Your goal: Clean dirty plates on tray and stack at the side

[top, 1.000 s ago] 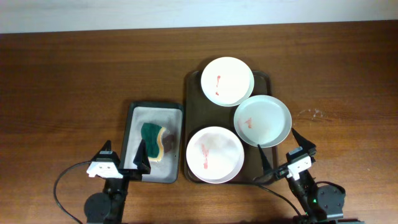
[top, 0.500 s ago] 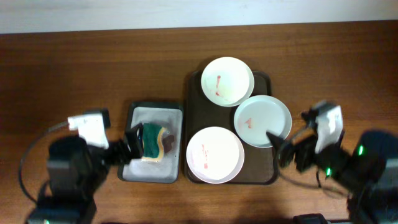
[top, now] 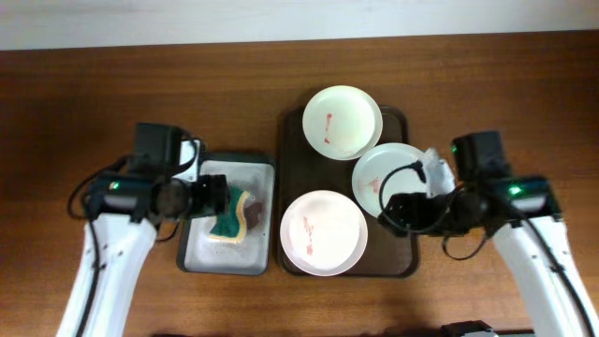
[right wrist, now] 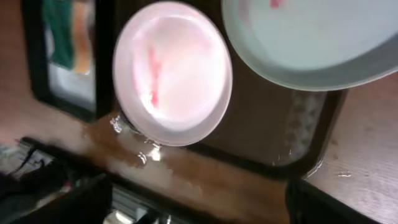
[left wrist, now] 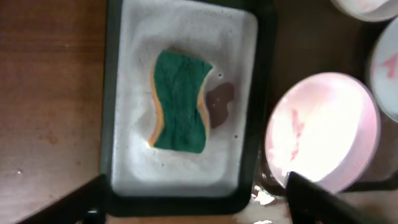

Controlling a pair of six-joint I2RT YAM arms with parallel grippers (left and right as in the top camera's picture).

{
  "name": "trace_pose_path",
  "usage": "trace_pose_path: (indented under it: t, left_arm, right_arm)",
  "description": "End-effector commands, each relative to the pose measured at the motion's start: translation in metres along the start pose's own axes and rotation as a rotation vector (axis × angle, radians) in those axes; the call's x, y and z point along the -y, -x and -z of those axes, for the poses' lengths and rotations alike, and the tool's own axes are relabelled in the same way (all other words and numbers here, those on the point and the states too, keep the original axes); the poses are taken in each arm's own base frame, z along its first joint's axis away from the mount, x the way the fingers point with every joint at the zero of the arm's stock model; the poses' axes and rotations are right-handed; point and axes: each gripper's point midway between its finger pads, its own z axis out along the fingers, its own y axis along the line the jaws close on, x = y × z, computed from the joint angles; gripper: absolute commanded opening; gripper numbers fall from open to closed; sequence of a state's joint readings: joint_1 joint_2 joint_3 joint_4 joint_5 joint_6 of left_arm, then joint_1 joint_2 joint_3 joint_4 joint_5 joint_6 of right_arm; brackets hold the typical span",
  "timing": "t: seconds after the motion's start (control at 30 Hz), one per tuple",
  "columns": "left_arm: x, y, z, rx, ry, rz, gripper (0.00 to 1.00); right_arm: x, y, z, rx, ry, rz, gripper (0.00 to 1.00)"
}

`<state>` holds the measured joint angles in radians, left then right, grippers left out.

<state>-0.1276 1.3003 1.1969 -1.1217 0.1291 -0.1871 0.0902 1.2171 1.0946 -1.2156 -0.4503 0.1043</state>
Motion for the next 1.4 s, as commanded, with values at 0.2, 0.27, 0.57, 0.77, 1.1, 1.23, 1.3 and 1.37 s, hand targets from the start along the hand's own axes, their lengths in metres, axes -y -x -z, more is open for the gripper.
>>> trace_pose_path:
  t: [0.2,0.27,0.57,0.77,1.1,1.23,1.3,1.37]
  left_arm:
    - [-0.039,-0.031,-0.15,-0.277,0.209,0.09,0.38]
    - [-0.035,-0.035,-0.175,-0.313,0.172,0.081,0.33]
    - [-0.01,0.007,-0.128,-0.261,0.114,0.044,0.51]
    - [-0.006,-0.022,-0.152,-0.284,0.109,-0.01,0.65]
    - [0.011,-0.005,-0.138,-0.209,0.101,-0.07,0.0]
    - [0.049,0.041,-0.069,-0.116,-0.024,-0.075,0.0]
    - [0.054,0.047,-0.043,-0.081,-0.034,-0.079,0.0]
    - [0.054,0.045,-0.029,-0.065,-0.037,-0.081,0.0]
  right_arm:
    - [0.007,-0.023,-0.029,-0.074,-0.036,0.02,0.8]
    - [0.007,-0.023,-0.029,-0.074,-0.035,0.021,0.8]
    - [0.013,-0.021,-0.042,-0.121,-0.042,-0.001,0.77]
    - [0.014,-0.024,-0.043,-0.133,-0.044,-0.007,0.78]
    - [0.035,-0.023,-0.088,-0.061,-0.035,-0.037,0.55]
    - [0.019,-0.019,-0.117,-0.069,-0.019,0.047,0.55]
    - [0.039,-0.022,-0.137,-0.085,-0.192,-0.046,0.53]
    - [0.043,-0.022,-0.155,-0.106,-0.217,-0.044,0.47]
